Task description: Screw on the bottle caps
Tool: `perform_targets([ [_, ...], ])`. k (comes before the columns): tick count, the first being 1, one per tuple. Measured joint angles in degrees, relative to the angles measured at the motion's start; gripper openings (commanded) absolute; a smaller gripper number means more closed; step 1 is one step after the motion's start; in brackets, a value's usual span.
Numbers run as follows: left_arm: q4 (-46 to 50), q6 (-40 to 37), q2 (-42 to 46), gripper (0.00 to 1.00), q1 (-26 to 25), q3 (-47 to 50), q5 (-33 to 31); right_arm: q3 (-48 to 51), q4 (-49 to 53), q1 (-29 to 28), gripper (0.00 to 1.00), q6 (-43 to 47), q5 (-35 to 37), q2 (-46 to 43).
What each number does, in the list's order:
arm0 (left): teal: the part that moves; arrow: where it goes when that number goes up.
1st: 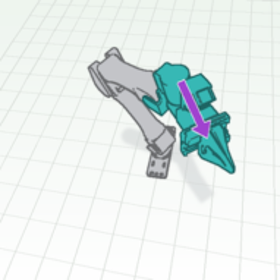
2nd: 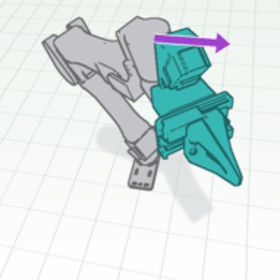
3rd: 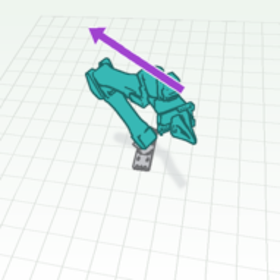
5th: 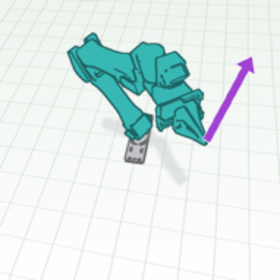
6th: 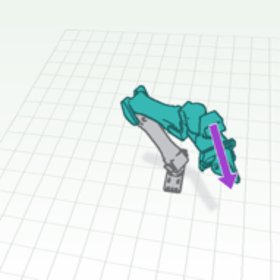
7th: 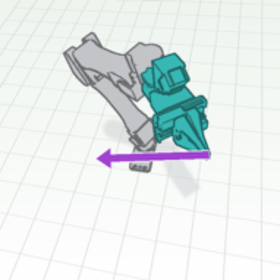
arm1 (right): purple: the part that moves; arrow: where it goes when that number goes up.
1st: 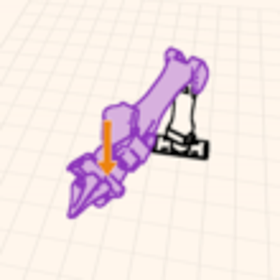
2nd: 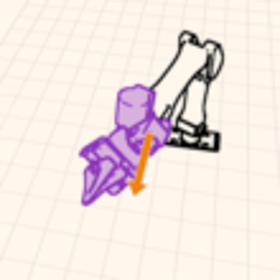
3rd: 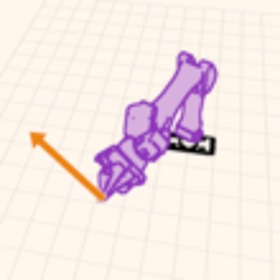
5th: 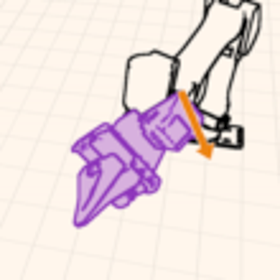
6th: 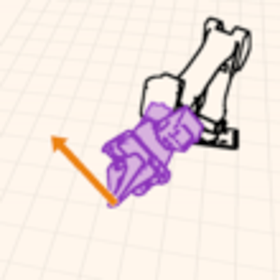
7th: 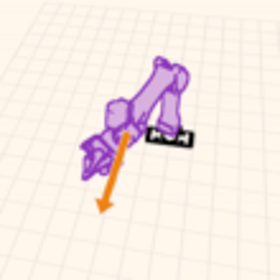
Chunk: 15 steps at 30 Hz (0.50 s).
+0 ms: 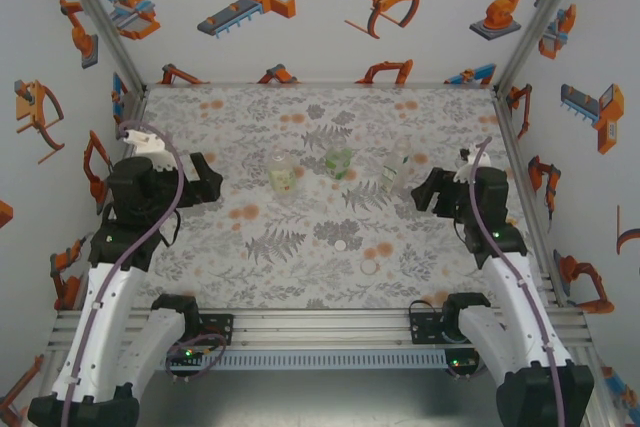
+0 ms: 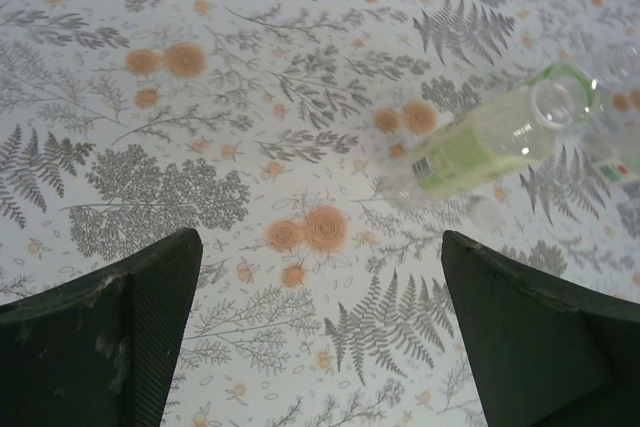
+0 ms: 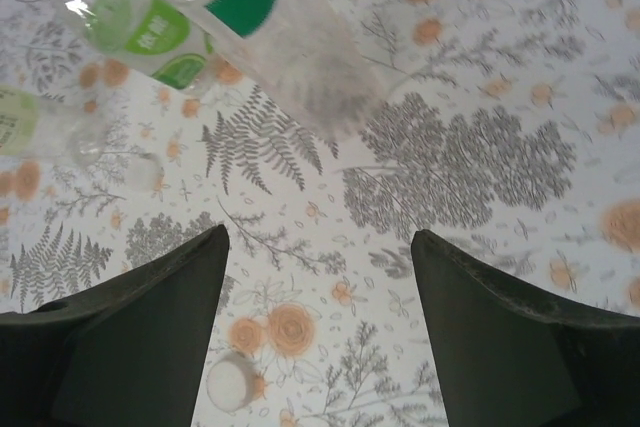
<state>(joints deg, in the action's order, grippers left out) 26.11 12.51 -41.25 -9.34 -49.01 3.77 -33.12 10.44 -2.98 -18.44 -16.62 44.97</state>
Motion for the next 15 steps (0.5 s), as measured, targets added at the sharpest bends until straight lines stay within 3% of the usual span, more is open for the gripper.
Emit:
perform_targets([
  [4,1.1,-1.9,0.6,0.97,0.8,1.0,2.1,3.2,-14.2,0.0,0.7,0.7,-2.6,4.6],
  [8,1.7,-2.4,0.7,0.97,2.4,1.4,3.2,3.7,-26.5,0.0,0.82,4.4,-6.2,13.7],
  [15,1.8,-2.4,1.5,0.97,4.6,2.0,5.1,3.6,-39.1,-0.1,0.89,14.1,-11.8,25.4],
])
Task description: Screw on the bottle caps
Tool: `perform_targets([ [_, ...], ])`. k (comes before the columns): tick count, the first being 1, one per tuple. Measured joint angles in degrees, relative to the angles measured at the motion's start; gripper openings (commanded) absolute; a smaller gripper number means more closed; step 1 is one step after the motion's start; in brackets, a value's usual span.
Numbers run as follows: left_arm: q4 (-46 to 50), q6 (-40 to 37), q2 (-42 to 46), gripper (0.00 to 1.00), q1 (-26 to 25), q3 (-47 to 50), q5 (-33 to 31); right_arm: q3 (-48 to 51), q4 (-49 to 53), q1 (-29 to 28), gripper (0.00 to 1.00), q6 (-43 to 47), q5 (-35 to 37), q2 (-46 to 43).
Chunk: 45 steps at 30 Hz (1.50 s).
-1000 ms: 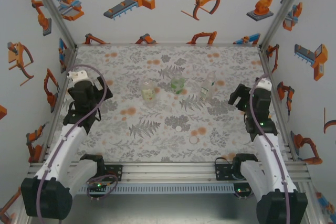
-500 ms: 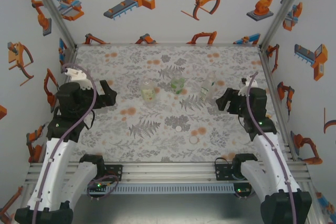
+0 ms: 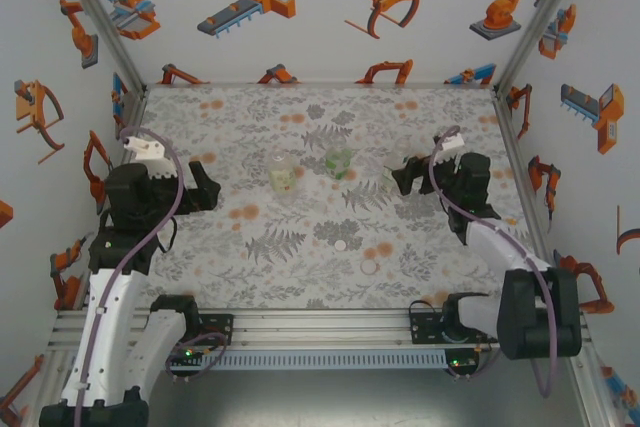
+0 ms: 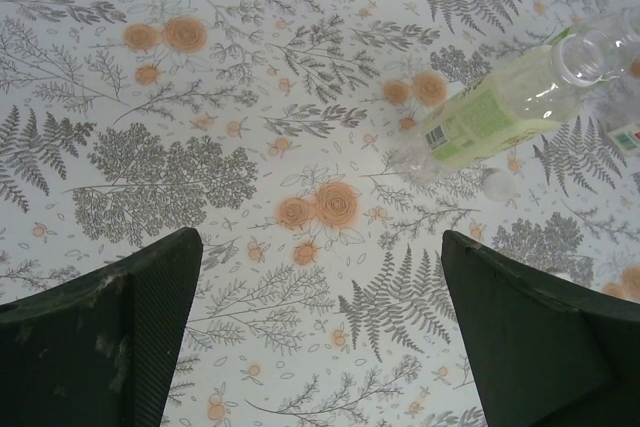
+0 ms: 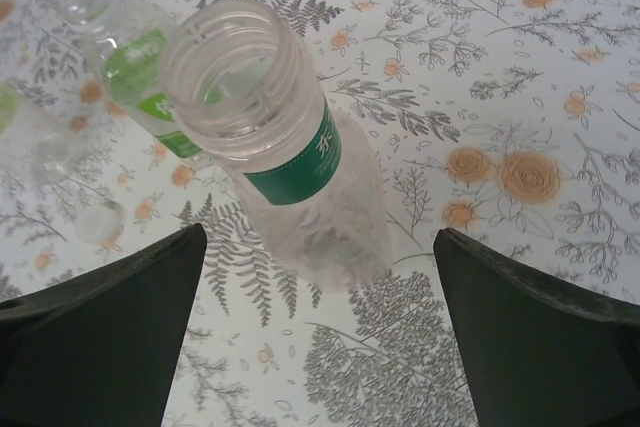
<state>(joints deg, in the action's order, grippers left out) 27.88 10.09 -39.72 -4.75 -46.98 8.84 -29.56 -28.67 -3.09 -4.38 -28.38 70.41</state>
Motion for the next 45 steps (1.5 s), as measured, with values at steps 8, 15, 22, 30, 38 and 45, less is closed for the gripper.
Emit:
perform_targets([
  [8,0.0,0.0,0.1,0.97,1.0,0.6,1.4,-2.7,-12.1,0.0,0.84,3.1,-6.9,14.2],
  [15,-0.1,0.0,0.1,0.97,1.2,0.6,2.4,-3.5,-20.8,0.0,0.69,2.8,-10.1,21.1],
  [22,0.0,0.1,0.1,0.97,1.2,0.6,2.6,-3.5,-24.4,0.0,0.52,2.5,-11.7,21.9],
  [30,-1.4,0.1,0.7,0.97,1.2,1.2,5.0,-3.3,-24.8,0.0,0.44,0.7,-11.5,19.9],
  [38,-5.7,0.1,2.8,0.97,-3.5,1.7,12.7,-1.9,-20.2,-0.2,0.37,-7.9,-11.0,6.3],
  [45,-11.2,-0.1,5.1,0.98,-17.2,1.9,15.7,-4.2,-1.8,-5.4,0.36,-11.3,-10.2,-8.0],
])
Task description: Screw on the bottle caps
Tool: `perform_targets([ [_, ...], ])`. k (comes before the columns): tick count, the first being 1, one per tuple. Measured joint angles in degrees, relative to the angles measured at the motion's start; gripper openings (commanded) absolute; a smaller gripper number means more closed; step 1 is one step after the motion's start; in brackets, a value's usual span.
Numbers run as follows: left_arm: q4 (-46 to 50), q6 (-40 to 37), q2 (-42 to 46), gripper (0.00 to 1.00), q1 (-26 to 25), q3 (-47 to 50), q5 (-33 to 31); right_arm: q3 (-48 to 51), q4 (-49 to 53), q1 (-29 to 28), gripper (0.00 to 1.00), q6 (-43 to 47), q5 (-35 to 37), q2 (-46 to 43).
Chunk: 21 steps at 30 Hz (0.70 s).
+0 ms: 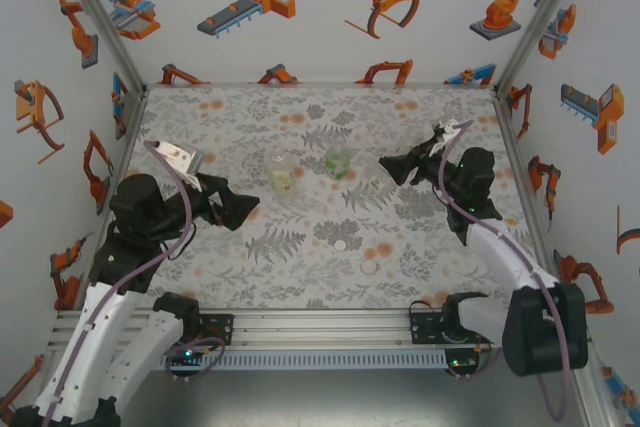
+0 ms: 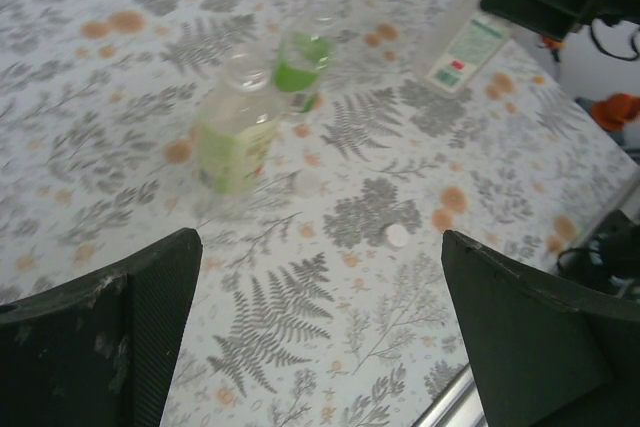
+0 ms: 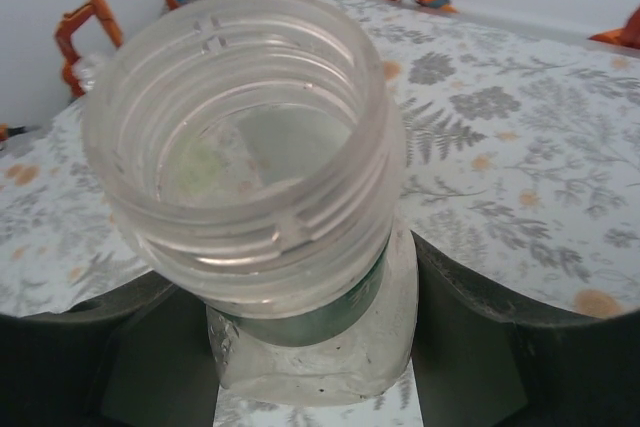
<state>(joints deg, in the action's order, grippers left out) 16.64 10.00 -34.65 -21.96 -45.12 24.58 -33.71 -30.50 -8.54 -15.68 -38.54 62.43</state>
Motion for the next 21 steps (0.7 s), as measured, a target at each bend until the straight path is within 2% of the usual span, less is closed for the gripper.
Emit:
perform_targets([
  [5,-6.7,-0.3,-0.9,0.99,-10.0,2.5,1.0,-3.3,9.9,-6.5,0.34,0.0,-0.9,-5.6],
  [9,-13.2,-0.8,-3.8,0.99,-16.4,5.8,1.7,-4.6,13.0,-11.9,0.34,-0.2,-3.2,-7.6],
  [13,-19.0,-1.7,-6.9,0.98,-21.9,8.2,3.7,-5.7,12.7,-16.8,0.33,-1.2,-6.5,-8.0],
  [21,-27.3,-4.8,-12.6,0.97,-31.9,8.2,6.3,-8.3,4.4,-23.1,0.31,-5.4,-12.3,-4.6],
])
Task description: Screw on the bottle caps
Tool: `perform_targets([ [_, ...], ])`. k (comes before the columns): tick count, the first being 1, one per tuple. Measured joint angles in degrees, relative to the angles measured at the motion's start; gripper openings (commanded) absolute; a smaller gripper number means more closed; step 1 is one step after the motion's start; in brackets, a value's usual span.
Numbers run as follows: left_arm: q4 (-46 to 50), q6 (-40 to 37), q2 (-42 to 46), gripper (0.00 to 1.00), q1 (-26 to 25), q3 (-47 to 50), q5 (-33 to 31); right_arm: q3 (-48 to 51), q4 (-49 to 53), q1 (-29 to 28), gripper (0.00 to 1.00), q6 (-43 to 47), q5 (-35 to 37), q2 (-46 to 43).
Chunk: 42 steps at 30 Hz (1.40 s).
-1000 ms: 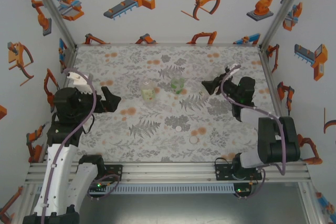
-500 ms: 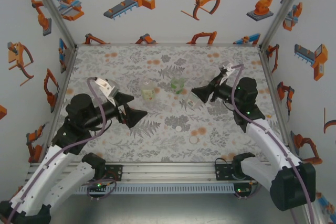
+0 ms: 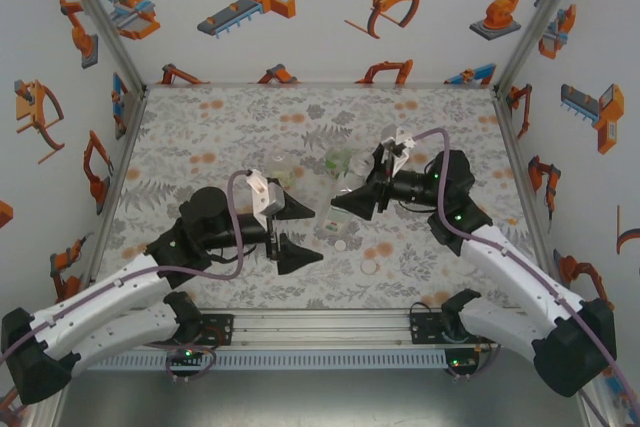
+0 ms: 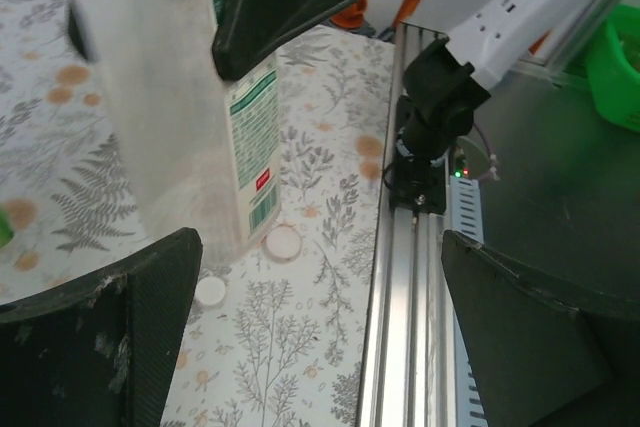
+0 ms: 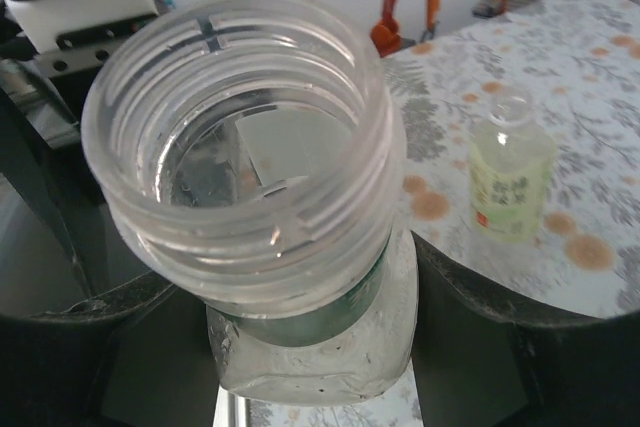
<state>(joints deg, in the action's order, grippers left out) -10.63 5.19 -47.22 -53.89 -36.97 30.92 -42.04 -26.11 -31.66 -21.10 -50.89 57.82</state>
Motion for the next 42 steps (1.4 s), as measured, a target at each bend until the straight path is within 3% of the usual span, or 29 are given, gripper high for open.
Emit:
perform_targets([
  [11,-11.3,0.0,-3.1,0.98,-1.9,0.3,-4.2,-3.7,-9.5,-5.9,0.28,-4.7,-4.6,4.0],
  [25,-12.1,-0.6,3.8,0.97,-2.0,3.8,-9.9,-3.8,-11.4,-7.0,0.26,-5.0,-3.5,2.1],
  [37,-26.5,4.7,-7.2,1.0,-2.0,3.7,-6.9,-3.8,-19.8,-12.4,0.24,-6.1,0.0,5.7],
  [42,-31.8,6.7,-9.1,0.86,-2.0,3.7,-5.6,-3.8,-22.2,-12.6,0.24,-6.1,1.1,5.9],
])
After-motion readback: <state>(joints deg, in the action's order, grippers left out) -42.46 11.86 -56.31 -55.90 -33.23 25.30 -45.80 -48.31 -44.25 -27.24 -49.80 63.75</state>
